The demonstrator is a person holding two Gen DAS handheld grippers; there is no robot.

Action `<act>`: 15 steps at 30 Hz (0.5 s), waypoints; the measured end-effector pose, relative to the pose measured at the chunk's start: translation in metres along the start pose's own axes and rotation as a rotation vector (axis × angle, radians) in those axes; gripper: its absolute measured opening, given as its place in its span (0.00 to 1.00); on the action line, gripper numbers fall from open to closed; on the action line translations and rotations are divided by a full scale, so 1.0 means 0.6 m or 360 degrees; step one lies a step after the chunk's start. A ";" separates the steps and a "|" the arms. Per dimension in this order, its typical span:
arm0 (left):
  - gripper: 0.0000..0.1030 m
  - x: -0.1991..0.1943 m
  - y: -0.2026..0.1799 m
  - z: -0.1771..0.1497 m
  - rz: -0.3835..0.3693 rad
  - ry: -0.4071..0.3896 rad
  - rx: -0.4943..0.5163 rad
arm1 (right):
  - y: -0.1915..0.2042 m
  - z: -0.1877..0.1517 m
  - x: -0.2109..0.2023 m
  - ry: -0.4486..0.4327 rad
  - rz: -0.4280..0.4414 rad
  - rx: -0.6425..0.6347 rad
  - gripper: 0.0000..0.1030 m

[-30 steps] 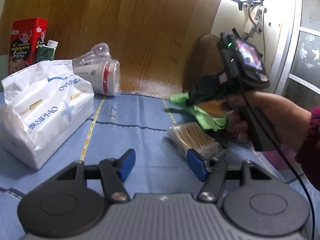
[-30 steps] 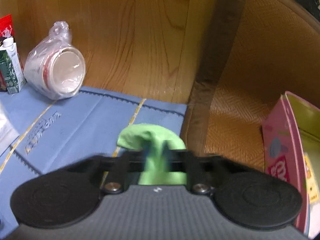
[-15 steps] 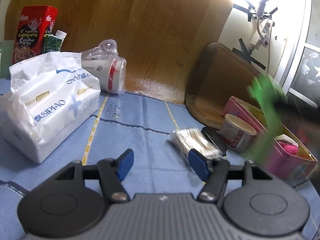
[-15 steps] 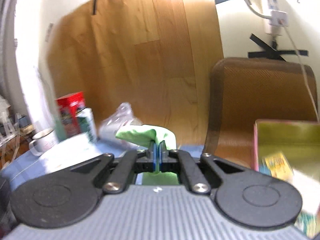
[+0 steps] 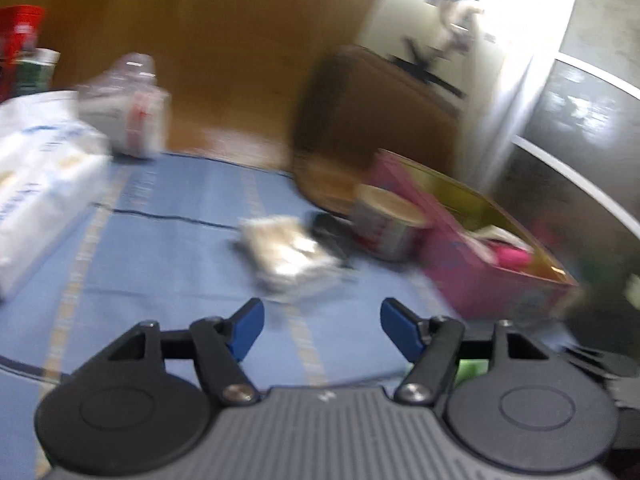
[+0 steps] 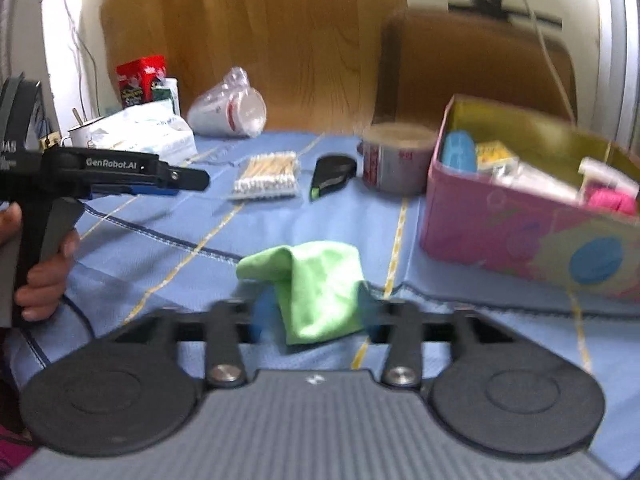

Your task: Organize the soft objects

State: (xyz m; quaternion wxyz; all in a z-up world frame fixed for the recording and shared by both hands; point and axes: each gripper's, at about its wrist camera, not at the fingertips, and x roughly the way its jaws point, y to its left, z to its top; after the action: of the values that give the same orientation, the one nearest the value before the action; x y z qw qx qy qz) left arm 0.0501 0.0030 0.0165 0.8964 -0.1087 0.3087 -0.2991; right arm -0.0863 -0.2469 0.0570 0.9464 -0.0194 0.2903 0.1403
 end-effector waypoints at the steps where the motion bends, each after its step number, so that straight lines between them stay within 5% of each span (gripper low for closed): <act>1: 0.66 0.004 -0.015 0.000 -0.0033 0.0029 0.0022 | 0.001 0.001 0.000 -0.0005 0.0006 -0.0030 0.58; 7: 0.62 0.064 -0.084 -0.018 -0.0163 0.0278 0.0059 | 0.003 -0.027 0.034 0.0069 0.0008 -0.0085 0.57; 11: 0.40 0.093 -0.113 -0.032 -0.0159 0.0333 0.0162 | 0.007 -0.033 0.030 -0.0023 -0.0079 -0.0138 0.13; 15: 0.30 0.099 -0.132 -0.008 -0.0259 0.0346 0.0119 | -0.012 -0.034 0.022 -0.0098 -0.0101 -0.0068 0.10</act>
State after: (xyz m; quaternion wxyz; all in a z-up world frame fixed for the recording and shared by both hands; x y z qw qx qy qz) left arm 0.0474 -0.0960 0.0136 0.8339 -0.0670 0.3827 -0.3921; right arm -0.0853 -0.2531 0.0323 0.9582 -0.0446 0.2573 0.1169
